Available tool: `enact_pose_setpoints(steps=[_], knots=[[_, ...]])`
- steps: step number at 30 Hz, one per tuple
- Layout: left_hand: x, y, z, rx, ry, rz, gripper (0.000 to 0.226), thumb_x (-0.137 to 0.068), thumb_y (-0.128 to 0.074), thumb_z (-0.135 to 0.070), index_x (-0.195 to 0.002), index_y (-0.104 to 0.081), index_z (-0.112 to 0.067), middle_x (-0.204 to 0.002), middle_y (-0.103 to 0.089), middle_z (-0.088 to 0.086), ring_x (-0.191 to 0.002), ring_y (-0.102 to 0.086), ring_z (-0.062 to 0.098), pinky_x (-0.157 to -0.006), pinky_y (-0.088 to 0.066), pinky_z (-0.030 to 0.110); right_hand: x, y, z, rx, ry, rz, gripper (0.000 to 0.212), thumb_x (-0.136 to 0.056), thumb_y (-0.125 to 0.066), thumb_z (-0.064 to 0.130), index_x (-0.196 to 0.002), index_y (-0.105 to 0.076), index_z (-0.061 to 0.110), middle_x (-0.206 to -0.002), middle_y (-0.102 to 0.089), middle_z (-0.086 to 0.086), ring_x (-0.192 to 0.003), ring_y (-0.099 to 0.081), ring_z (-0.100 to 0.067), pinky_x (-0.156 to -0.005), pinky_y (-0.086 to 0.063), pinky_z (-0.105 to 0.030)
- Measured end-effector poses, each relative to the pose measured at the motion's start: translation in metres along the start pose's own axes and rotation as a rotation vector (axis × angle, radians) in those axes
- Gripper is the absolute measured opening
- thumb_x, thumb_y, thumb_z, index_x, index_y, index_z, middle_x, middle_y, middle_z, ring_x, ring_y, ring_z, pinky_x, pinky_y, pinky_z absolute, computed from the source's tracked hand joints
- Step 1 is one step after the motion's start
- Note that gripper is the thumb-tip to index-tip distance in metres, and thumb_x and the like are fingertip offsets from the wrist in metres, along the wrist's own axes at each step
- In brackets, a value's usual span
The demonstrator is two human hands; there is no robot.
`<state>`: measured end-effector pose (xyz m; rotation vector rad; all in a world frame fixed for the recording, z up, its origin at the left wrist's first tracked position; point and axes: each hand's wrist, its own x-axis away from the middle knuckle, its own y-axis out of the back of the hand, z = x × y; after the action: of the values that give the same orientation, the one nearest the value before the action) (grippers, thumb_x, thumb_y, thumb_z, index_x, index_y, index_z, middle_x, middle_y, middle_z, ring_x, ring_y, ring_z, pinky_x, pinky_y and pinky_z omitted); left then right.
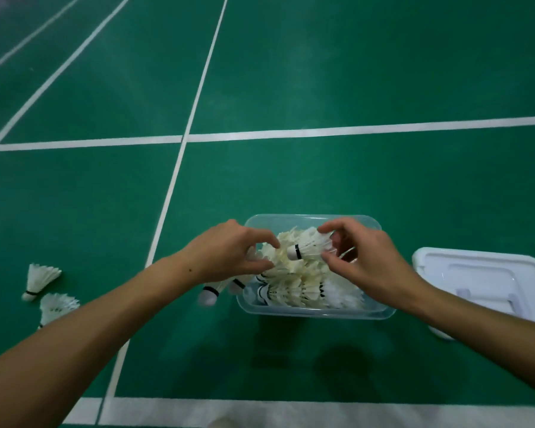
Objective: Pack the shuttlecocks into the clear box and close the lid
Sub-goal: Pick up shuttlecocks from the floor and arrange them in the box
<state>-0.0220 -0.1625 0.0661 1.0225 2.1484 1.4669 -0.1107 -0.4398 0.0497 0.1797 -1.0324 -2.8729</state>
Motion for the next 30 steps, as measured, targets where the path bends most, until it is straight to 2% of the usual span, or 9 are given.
enact_pose_setpoints(steps=[3, 7, 14, 18, 19, 22, 25, 28, 30], knots=[[-0.010, -0.005, -0.004, -0.023, -0.002, 0.012, 0.031, -0.091, -0.074, -0.051, -0.121, -0.070, -0.044, -0.053, -0.050, -0.014, -0.049, -0.050, -0.001, -0.056, -0.046, 0.030, -0.001, -0.009, 0.001, 0.102, -0.002, 0.091, 0.052, -0.094, -0.077, 0.023, -0.139, -0.051, 0.029, -0.095, -0.064, 0.014, -0.084, -0.067, -0.003, -0.077, -0.060, -0.031], [-0.018, -0.005, -0.011, -0.024, -0.003, 0.040, 0.032, -0.091, -0.074, -0.053, -0.122, -0.070, -0.045, -0.057, -0.050, -0.016, -0.054, -0.049, -0.003, -0.059, -0.043, 0.029, -0.003, -0.021, 0.003, 0.171, -0.022, 0.143, 0.066, -0.094, -0.078, 0.023, -0.149, -0.041, 0.026, -0.097, -0.068, 0.013, -0.086, -0.067, -0.003, -0.081, -0.061, -0.034], [-0.010, -0.008, -0.008, -0.006, 0.025, 0.012, 0.036, -0.091, -0.074, -0.053, -0.126, -0.068, -0.044, -0.054, -0.048, -0.011, -0.051, -0.046, -0.001, -0.056, -0.040, 0.031, -0.014, -0.040, 0.003, 0.112, -0.095, 0.150, 0.062, -0.095, -0.076, 0.019, -0.148, -0.043, 0.024, -0.094, -0.069, 0.016, -0.087, -0.067, -0.003, -0.079, -0.058, -0.027], [-0.002, -0.006, -0.010, 0.078, 0.049, -0.009, 0.050, -0.087, -0.078, -0.054, -0.131, -0.056, -0.045, -0.073, -0.063, -0.007, -0.061, -0.054, 0.005, -0.062, -0.052, 0.038, -0.009, -0.035, 0.001, 0.024, -0.127, 0.191, 0.063, -0.094, -0.078, 0.023, -0.146, -0.043, 0.028, -0.093, -0.069, 0.013, -0.088, -0.067, -0.002, -0.082, -0.060, -0.029], [0.000, -0.005, -0.011, 0.117, 0.040, -0.019, 0.054, -0.087, -0.080, -0.052, -0.132, -0.053, -0.043, -0.074, -0.063, -0.007, -0.060, -0.054, 0.005, -0.060, -0.051, 0.035, -0.006, -0.034, 0.001, 0.006, -0.128, 0.201, 0.064, -0.093, -0.079, 0.025, -0.145, -0.044, 0.029, -0.094, -0.069, 0.012, -0.090, -0.067, -0.002, -0.085, -0.060, -0.031], [0.003, 0.002, -0.021, 0.218, 0.007, -0.052, 0.067, -0.085, -0.085, -0.043, -0.138, -0.045, -0.037, -0.071, -0.061, -0.007, -0.057, -0.047, 0.009, -0.052, -0.034, 0.022, -0.002, -0.023, 0.002, 0.004, -0.107, 0.209, 0.067, -0.089, -0.083, 0.036, -0.144, -0.045, 0.033, -0.103, -0.069, 0.014, -0.098, -0.066, -0.004, -0.088, -0.060, -0.033], [0.001, 0.012, -0.030, 0.262, -0.038, -0.051, 0.080, -0.081, -0.089, -0.035, -0.143, -0.038, -0.032, -0.071, -0.062, -0.004, -0.056, -0.046, 0.010, -0.051, -0.032, 0.021, -0.002, -0.008, 0.012, 0.046, -0.021, 0.146, 0.061, -0.087, -0.082, 0.043, -0.139, -0.051, 0.038, -0.119, -0.064, 0.019, -0.105, -0.065, -0.003, -0.087, -0.059, -0.031], [-0.008, 0.020, -0.037, 0.249, -0.087, -0.035, 0.089, -0.078, -0.092, -0.030, -0.147, -0.036, -0.029, -0.071, -0.059, -0.008, -0.057, -0.048, 0.004, -0.052, -0.032, 0.018, -0.006, 0.001, 0.023, -0.025, 0.091, 0.141, 0.045, -0.089, -0.083, 0.035, -0.129, -0.063, 0.032, -0.130, -0.060, 0.015, -0.115, -0.063, -0.007, -0.089, -0.056, -0.027], [-0.014, 0.023, -0.040, 0.257, -0.111, -0.044, 0.090, -0.077, -0.093, -0.028, -0.147, -0.037, -0.028, -0.072, -0.059, -0.009, -0.057, -0.050, 0.000, -0.053, -0.033, 0.017, -0.009, 0.002, 0.026, -0.070, 0.126, 0.125, 0.027, -0.090, -0.083, 0.029, -0.115, -0.072, 0.026, -0.127, -0.063, 0.011, -0.117, -0.065, -0.012, -0.091, -0.057, -0.032]])
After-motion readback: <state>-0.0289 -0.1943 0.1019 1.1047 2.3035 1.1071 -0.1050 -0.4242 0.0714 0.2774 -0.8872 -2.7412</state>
